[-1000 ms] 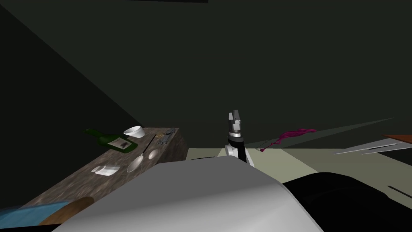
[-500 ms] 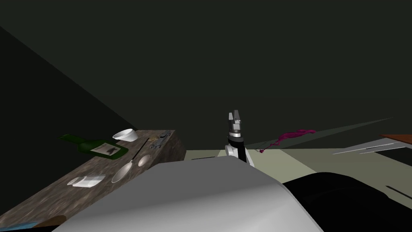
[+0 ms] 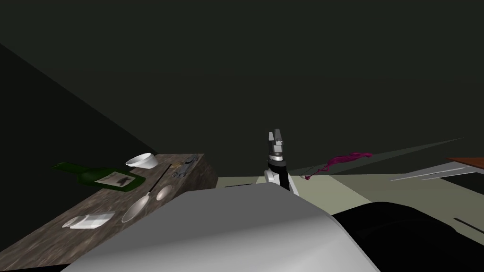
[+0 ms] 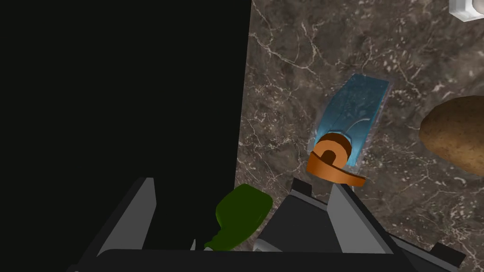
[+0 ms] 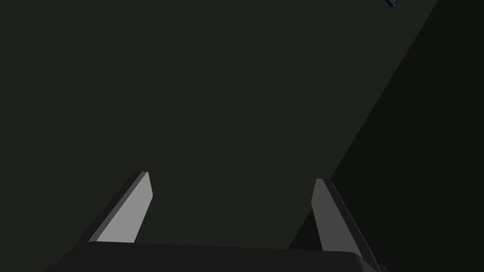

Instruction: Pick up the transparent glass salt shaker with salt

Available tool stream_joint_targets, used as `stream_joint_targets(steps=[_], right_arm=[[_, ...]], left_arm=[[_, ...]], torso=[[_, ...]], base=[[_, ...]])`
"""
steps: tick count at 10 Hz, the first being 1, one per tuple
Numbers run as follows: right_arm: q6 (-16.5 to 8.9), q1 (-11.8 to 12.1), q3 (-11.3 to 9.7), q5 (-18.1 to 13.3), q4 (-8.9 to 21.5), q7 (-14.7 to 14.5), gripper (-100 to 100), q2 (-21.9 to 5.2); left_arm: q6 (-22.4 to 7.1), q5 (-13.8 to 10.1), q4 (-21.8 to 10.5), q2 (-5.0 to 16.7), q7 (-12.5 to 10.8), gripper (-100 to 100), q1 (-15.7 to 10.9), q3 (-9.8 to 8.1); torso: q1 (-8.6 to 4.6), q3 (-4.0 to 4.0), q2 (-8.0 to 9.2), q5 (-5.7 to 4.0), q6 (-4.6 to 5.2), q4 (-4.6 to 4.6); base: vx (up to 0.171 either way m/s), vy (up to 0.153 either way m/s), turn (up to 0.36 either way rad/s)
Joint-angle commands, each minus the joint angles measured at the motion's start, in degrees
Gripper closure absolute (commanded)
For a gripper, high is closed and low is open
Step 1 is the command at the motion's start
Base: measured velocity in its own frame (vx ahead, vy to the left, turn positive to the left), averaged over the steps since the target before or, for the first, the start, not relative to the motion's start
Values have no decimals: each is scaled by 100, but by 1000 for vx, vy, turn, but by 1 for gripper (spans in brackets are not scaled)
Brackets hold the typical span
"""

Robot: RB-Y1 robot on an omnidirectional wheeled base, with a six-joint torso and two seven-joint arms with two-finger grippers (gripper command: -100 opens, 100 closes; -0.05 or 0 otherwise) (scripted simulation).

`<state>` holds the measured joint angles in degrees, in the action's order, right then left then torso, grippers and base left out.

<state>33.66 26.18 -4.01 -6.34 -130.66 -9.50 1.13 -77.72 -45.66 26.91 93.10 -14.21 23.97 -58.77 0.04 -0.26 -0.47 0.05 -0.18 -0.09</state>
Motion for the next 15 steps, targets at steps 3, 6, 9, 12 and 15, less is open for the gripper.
stream_joint_targets(steps=[3,6,9,12,15], right_arm=[[0,0,0,0,0,0,0,0],[0,0,0,0,0,0,0,0],[0,0,0,0,0,0,0,0],[0,0,0,0,0,0,0,0],[0,0,0,0,0,0,0,0]], left_arm=[[-14,-42,-43,-279,-46,-100,-164,119],[-29,-56,-136,-399,-56,-100,-219,141],[-46,-69,-179,-519,-66,-100,-275,165],[-118,-124,-345,-988,-98,-100,-501,267],[-156,-151,-211,-1199,-111,-100,-524,317]], torso=[[6,-1,-2,3,0,0],[5,3,6,0,0,1],[6,6,11,0,0,3],[4,-1,-1,1,0,-1],[5,1,3,1,0,0]], base=[[51,-13,-14],[28,-10,-7],[19,-7,-7],[62,-17,-23],[45,-11,-10]])
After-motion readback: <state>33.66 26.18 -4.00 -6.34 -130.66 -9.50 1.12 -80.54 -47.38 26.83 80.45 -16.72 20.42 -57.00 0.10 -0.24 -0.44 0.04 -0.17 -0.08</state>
